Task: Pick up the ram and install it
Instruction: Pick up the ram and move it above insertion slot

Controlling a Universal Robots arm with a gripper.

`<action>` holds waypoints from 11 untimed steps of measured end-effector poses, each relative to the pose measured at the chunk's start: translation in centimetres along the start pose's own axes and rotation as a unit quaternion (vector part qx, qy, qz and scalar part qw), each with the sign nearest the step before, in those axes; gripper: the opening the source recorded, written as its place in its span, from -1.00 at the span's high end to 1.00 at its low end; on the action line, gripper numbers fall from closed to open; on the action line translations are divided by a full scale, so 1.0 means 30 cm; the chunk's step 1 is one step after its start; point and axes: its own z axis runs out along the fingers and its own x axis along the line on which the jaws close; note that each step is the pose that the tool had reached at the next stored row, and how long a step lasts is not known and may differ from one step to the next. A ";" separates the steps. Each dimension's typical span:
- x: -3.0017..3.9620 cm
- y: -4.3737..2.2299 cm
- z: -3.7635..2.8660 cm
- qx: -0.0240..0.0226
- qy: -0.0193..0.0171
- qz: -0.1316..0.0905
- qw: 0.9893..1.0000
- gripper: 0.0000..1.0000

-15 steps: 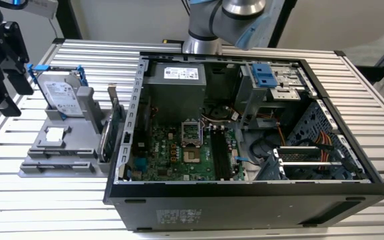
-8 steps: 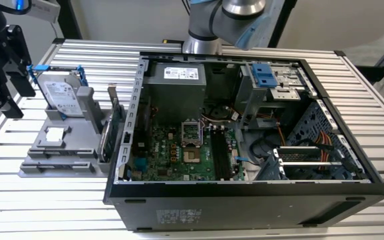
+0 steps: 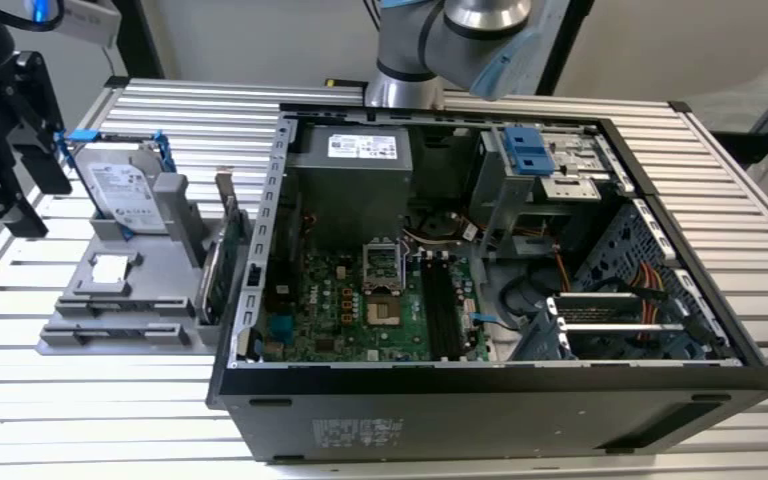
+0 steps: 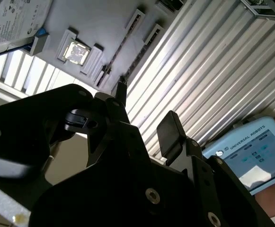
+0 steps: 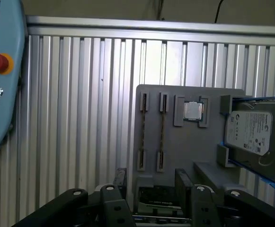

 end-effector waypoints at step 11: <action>-0.002 -0.001 0.034 0.000 0.000 0.000 1.000 -1.00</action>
